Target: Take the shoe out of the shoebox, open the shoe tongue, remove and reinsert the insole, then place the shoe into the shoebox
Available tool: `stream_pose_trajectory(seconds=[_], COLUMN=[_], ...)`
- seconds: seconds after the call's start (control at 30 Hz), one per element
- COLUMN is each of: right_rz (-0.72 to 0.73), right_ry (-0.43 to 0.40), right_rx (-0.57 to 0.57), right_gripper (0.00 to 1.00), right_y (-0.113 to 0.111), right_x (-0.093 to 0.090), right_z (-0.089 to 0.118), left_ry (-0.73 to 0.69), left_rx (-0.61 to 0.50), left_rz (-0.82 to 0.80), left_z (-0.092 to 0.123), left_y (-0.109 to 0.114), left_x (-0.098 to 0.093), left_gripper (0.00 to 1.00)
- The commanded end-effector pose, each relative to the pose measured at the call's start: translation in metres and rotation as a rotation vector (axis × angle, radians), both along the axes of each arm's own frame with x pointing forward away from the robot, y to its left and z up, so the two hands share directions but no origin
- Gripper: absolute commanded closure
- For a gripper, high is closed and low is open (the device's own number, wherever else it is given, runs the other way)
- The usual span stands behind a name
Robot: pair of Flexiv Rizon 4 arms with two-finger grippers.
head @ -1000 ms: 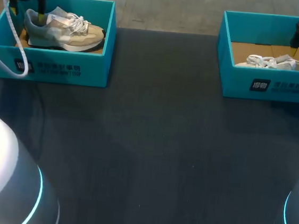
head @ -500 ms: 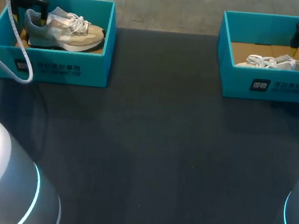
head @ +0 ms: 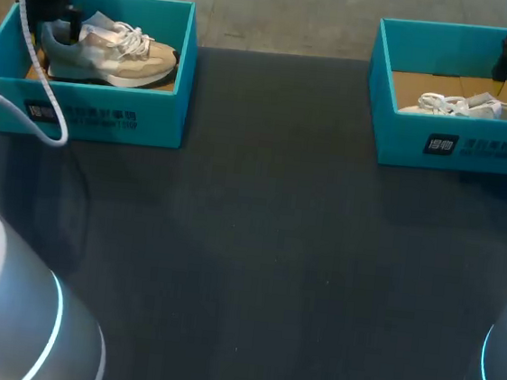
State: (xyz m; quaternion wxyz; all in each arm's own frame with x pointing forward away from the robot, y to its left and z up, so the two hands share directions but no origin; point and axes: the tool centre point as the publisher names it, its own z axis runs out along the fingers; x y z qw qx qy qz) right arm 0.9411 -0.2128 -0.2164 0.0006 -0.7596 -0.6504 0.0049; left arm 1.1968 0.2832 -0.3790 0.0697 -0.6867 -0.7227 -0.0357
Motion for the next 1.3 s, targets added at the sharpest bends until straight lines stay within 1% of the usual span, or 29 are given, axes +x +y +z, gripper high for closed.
stream_pose_trajectory(seconds=[0.03, 0.1, 0.27, 0.33, 0.43, 0.53, 0.6, 0.63, 0.67, 0.7, 0.77, 0.9, 0.93, 1.1, 1.3], right_rz=[-0.002, -0.002, -0.002, -0.002, -0.002, -0.002, -0.002, -0.002, -0.002, -0.002, -0.002, -0.002, -0.002, -0.002, -0.002], right_ry=[-0.003, -0.003, -0.003, -0.003, -0.003, -0.003, -0.003, -0.003, -0.003, -0.003, -0.003, -0.003, -0.003, -0.003, -0.003], right_rx=[-0.001, -0.001, -0.001, -0.001, -0.001, -0.001, -0.001, -0.001, -0.001, -0.001, -0.001, -0.001, -0.001, -0.001, -0.001], right_gripper=[0.0, 0.0, 0.0, 0.0, 0.0, 0.0, 0.0, 0.0, 0.0, 0.0, 0.0, 0.0, 0.0, 0.0, 0.0], right_y=[0.0, 0.0, 0.0, 0.0, 0.0, 0.0, 0.0, 0.0, 0.0, 0.0, 0.0, 0.0, 0.0, 0.0, 0.0], right_x=[-0.002, -0.002, -0.002, -0.002, -0.002, -0.002, -0.002, -0.002, -0.002, -0.002, -0.002, -0.002, -0.002, -0.002, -0.002], right_z=[0.0, 0.0, 0.0, 0.0, 0.0, 0.0, 0.0, 0.0, 0.0, 0.0, 0.0, 0.0, 0.0, 0.0, 0.0], left_ry=[0.01, 0.007, -0.001, -0.003, -0.009, -0.019, -0.022, -0.023, -0.025, -0.025, -0.027, -0.028, -0.027, -0.027, -0.03], left_rx=[-0.012, -0.018, -0.031, -0.033, -0.03, -0.021, -0.019, -0.017, -0.016, -0.015, -0.014, -0.017, -0.019, -0.023, -0.043], left_rz=[0.001, -0.002, -0.003, -0.004, -0.009, -0.014, -0.015, -0.015, -0.016, -0.017, -0.02, -0.024, -0.025, -0.029, -0.039], left_z=[-0.004, -0.005, -0.01, -0.012, -0.014, -0.016, -0.017, -0.018, -0.018, -0.018, -0.018, -0.015, -0.015, -0.01, 0.005], left_y=[0.006, 0.007, 0.01, 0.01, 0.01, 0.009, 0.008, 0.007, 0.007, 0.007, 0.006, 0.005, 0.005, 0.006, 0.005], left_x=[0.006, 0.005, 0.004, 0.004, 0.003, 0.002, 0.003, 0.003, 0.003, 0.003, 0.003, 0.003, 0.003, 0.002, 0.0], left_gripper=[0.17, 0.18, 0.17, 0.21, 0.21, 0.24, 0.3, 0.39, 0.45, 0.53, 0.64, 0.88, 1.0, 1.0, 1.0])
